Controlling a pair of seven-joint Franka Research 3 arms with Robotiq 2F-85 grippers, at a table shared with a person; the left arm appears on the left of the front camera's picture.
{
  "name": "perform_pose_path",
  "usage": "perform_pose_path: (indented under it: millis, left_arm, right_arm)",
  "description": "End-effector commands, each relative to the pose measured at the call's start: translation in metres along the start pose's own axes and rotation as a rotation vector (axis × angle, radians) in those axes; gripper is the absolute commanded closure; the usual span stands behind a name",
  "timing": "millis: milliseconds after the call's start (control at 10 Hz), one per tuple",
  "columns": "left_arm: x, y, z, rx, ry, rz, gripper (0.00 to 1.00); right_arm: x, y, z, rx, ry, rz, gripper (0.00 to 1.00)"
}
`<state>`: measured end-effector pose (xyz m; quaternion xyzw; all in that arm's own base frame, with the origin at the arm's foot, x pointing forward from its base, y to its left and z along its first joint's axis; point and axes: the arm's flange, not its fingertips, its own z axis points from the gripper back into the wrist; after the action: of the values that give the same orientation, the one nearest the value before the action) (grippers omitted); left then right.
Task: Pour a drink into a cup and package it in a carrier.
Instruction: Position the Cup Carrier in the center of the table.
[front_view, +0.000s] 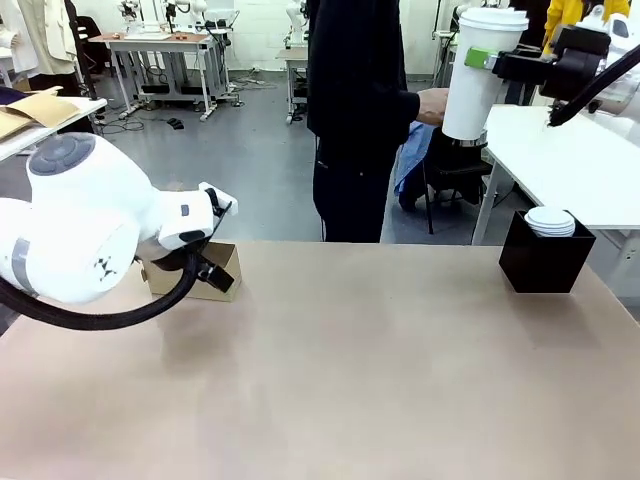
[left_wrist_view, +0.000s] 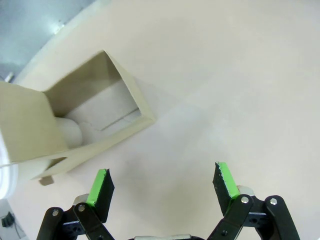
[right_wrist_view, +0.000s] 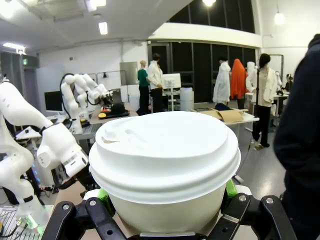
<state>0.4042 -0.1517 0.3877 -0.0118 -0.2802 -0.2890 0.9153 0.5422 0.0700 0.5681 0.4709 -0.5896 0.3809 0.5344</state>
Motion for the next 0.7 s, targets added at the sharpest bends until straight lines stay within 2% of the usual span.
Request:
perform_pose_path:
  millis: [0, 400, 600]
  left_arm:
    - [0.016, 0.007, 0.045, 0.016, -0.004, 0.075, 0.0]
    - [0.067, 0.014, 0.138, 0.052, 0.002, 0.16, 0.0]
    - [0.099, 0.031, 0.156, 0.103, 0.058, 0.235, 0.0]
  right_arm:
    - [0.005, 0.002, -0.001, -0.006, 0.002, 0.011, 0.09]
    - [0.005, 0.002, -0.001, -0.006, 0.002, 0.011, 0.09]
    - [0.005, 0.002, -0.001, -0.006, 0.002, 0.011, 0.09]
